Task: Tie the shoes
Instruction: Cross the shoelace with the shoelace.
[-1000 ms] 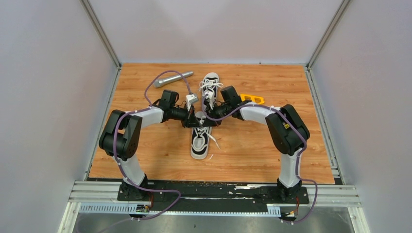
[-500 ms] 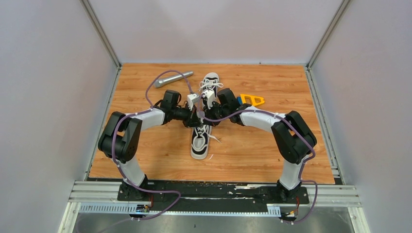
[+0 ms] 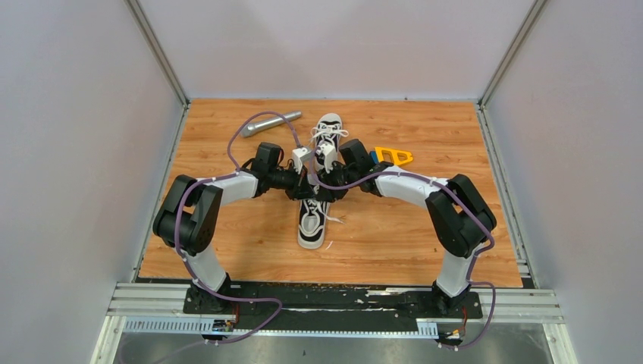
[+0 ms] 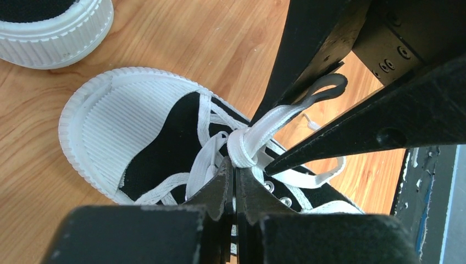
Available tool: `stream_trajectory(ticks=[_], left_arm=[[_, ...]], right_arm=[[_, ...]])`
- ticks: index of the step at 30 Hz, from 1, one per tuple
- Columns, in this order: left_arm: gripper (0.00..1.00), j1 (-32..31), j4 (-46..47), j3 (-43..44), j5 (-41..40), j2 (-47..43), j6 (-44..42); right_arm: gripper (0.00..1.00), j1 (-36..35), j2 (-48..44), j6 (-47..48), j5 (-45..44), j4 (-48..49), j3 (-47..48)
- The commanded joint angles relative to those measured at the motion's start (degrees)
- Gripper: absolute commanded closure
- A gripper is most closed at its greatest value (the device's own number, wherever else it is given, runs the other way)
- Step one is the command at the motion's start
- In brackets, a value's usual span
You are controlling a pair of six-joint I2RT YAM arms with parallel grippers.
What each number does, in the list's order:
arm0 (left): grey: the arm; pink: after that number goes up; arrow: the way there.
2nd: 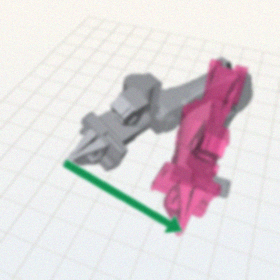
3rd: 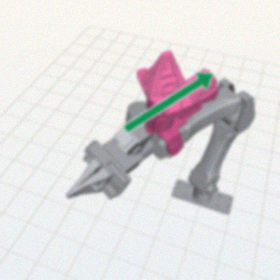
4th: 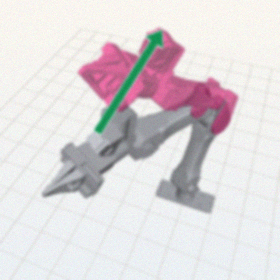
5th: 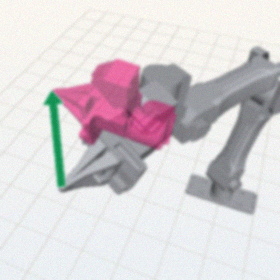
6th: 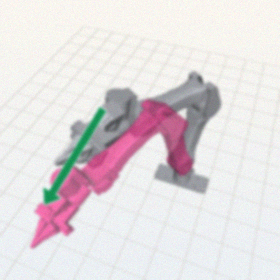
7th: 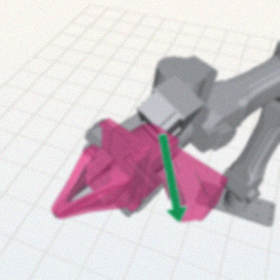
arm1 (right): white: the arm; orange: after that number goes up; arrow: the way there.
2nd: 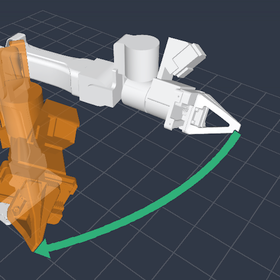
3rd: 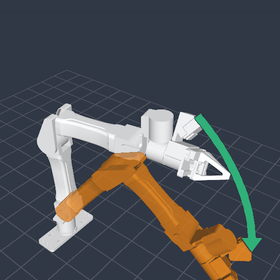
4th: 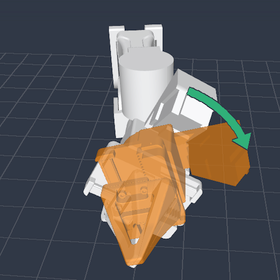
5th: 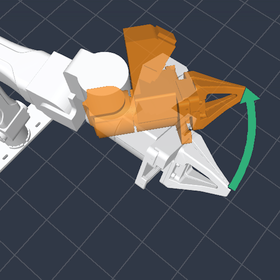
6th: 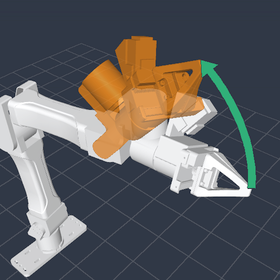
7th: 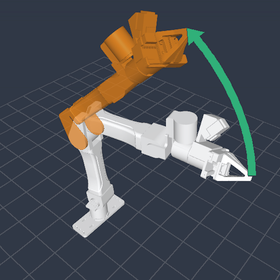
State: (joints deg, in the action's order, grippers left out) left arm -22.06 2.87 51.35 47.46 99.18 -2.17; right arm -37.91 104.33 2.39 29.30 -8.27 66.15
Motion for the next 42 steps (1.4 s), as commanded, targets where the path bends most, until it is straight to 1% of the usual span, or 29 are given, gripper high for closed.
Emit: stream_trajectory(ticks=[1,4,8,11,14,22,32,35,42], left_arm=[[1.0,-0.2,3.8,0.4,-1.7,-2.4,0.1],[1.0,-0.2,3.6,0.6,-1.6,-2.5,0.1],[1.0,-0.2,3.7,0.5,-0.5,-2.5,-0.3],[1.0,-0.2,4.4,0.3,0.8,-2.6,-0.7],[1.0,-0.2,5.2,0.3,3.2,-2.3,-0.7],[1.0,0.0,4.6,0.8,6.5,-2.1,-1.8],[1.0,0.3,-3.3,2.7,5.2,-2.8,-9.0],[1.0,0.5,-4.5,3.0,5.8,-2.9,-9.8],[1.0,1.4,-3.2,2.5,7.9,-2.6,-10.3]], right_arm=[[0.71,-0.6,-3.0,0.6,2.6,-2.1,-0.1],[0.66,0.7,-3.5,1.5,3.7,-3.5,-0.3],[0.63,5.1,-3.3,1.8,12.9,-3.7,-0.4],[0.6,6.9,-1.5,4.1,17.5,-3.7,0.2],[0.6,7.7,0.4,5.8,21.1,-3.7,1.3],[0.58,7.7,3.9,5.4,23.3,-1.2,3.2],[0.57,7.7,5.3,4.2,24.8,2.4,4.8],[0.57,7.8,5.8,6.1,25.4,2.4,5.2],[0.54,7.7,6.3,13.3,27.5,2.4,5.1]])
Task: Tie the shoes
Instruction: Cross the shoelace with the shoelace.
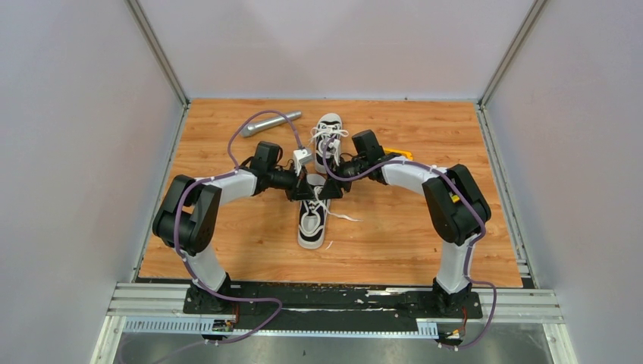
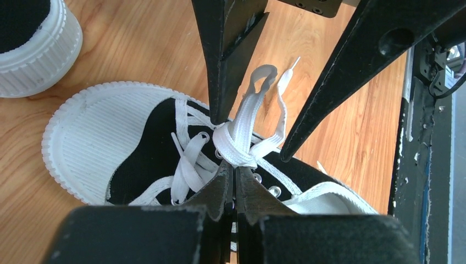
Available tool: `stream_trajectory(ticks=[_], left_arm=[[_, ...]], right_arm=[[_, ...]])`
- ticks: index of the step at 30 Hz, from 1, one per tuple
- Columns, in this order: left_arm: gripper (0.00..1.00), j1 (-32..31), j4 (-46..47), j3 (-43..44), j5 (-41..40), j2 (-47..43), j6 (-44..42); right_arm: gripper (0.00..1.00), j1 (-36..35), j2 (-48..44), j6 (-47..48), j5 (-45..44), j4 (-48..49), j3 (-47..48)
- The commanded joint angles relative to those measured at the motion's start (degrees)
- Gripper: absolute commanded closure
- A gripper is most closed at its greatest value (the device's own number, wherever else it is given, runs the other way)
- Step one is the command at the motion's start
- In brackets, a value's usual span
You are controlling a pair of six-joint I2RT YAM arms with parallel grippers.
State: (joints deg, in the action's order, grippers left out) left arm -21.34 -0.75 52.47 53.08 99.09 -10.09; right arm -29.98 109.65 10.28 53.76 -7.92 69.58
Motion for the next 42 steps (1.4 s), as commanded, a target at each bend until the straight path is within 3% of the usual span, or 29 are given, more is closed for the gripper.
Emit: stream_trajectory(ticks=[1,7,16,22,32,42], left_arm=[[1.0,0.8,0.4,1.5,2.7,-2.6,-2.4],[1.0,1.0,0.1,1.6,4.1,-2.5,-3.1],[1.0,1.5,5.5,0.8,5.0,-1.5,1.6],[1.0,1.8,9.3,-0.3,9.2,-1.0,4.5],[1.0,1.8,4.8,-0.5,8.9,-1.1,0.2],[1.0,1.8,-1.6,0.8,8.0,-1.5,-5.4]], right_arm=[[0.54,-0.2,1.1,6.3,3.2,1.8,2.0],[0.54,-0.2,1.4,12.0,3.1,-2.9,4.8],[0.52,2.3,-9.5,26.3,1.4,-17.3,1.4],[0.48,3.3,-4.5,31.9,3.8,-16.7,1.8],[0.42,2.2,4.0,31.0,10.8,-15.2,10.5],[0.53,0.5,7.4,28.6,16.3,-15.3,12.8]])
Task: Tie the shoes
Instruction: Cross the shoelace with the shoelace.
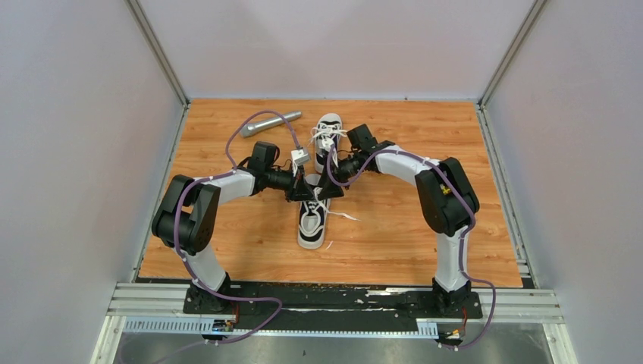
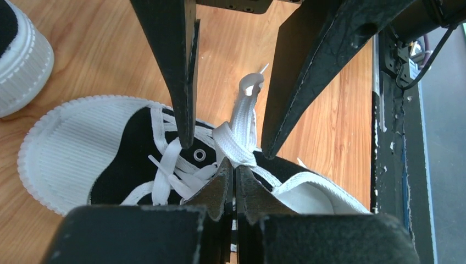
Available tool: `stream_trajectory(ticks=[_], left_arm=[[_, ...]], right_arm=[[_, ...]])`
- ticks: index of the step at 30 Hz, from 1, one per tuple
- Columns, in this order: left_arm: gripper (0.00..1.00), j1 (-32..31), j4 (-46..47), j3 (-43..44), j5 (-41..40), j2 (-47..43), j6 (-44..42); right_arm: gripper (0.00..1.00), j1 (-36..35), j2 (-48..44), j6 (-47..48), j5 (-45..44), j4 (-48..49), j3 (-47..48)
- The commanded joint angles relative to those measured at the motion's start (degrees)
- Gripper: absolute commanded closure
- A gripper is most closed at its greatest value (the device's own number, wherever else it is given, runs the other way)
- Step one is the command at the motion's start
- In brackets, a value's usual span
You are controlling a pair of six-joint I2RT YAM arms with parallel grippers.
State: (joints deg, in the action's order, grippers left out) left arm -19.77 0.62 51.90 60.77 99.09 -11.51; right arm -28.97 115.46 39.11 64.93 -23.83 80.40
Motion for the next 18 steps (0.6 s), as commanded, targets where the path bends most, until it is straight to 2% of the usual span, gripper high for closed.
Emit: stream_trajectory(ticks=[1,3,12,18], left_arm=[[1.0,0.3,-3.6,1.5,0.2,-1.6,-4.5],[1.0,0.3,-4.7,1.8,-0.1,-1.7,-5.4],[1.0,0.3,-6.7,3.4,-1.0,-1.3,-7.1],[1.0,0.3,-6.8,3.8,-1.9,-1.2,-6.9]], right_arm=[[0.53,-0.6,1.7,-0.2,5.5,0.5,1.9],[0.54,-0.6,2.0,-0.1,5.8,0.3,1.8],[0.69,-0.7,2.7,-0.2,4.4,-0.5,2.8],[0.7,-1.5,2.9,-0.1,2.6,-0.5,2.3]])
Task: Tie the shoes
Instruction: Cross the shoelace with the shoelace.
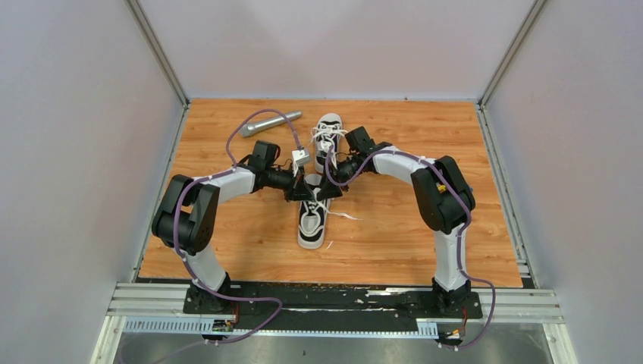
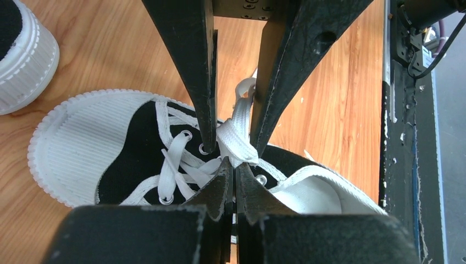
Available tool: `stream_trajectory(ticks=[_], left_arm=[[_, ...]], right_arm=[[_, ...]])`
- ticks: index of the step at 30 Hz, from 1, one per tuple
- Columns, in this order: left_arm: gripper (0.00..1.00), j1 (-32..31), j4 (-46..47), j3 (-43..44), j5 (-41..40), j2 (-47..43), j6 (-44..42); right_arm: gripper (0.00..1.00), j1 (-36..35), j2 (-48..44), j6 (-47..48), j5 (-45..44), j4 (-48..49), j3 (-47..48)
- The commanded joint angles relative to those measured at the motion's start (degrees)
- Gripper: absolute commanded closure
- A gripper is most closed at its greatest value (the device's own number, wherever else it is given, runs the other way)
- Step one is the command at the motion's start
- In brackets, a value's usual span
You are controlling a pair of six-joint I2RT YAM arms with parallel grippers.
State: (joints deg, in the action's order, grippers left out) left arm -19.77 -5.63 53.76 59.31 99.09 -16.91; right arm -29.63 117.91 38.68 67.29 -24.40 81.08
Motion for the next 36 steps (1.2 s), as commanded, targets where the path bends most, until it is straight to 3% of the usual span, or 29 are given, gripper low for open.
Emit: stream_trajectory(ticks=[1,9,17,26,36], left_arm=[[1.0,0.3,-0.4,2.0,-0.7,-1.2,-1.4],[1.0,0.3,0.1,2.2,-2.6,-1.4,0.3],[1.0,0.3,-1.5,3.5,-5.0,-1.7,1.8],[1.0,-1.1,-3.0,3.8,-2.8,-1.9,1.1],[1.0,-3.2,1.4,2.1,-7.0,-2.0,5.1]], right_arm=[[0.7,-0.9,0.3,0.3,-0.1,0.1,1.5],[0.74,-1.7,-0.2,0.9,-2.8,0.1,0.8],[1.0,-1.7,-0.5,-0.5,-7.2,0.0,1.2],[1.0,-3.0,-3.7,-15.3,-18.6,6.2,-0.9],[1.0,-4.4,-6.5,-21.9,-21.7,6.0,-4.5]])
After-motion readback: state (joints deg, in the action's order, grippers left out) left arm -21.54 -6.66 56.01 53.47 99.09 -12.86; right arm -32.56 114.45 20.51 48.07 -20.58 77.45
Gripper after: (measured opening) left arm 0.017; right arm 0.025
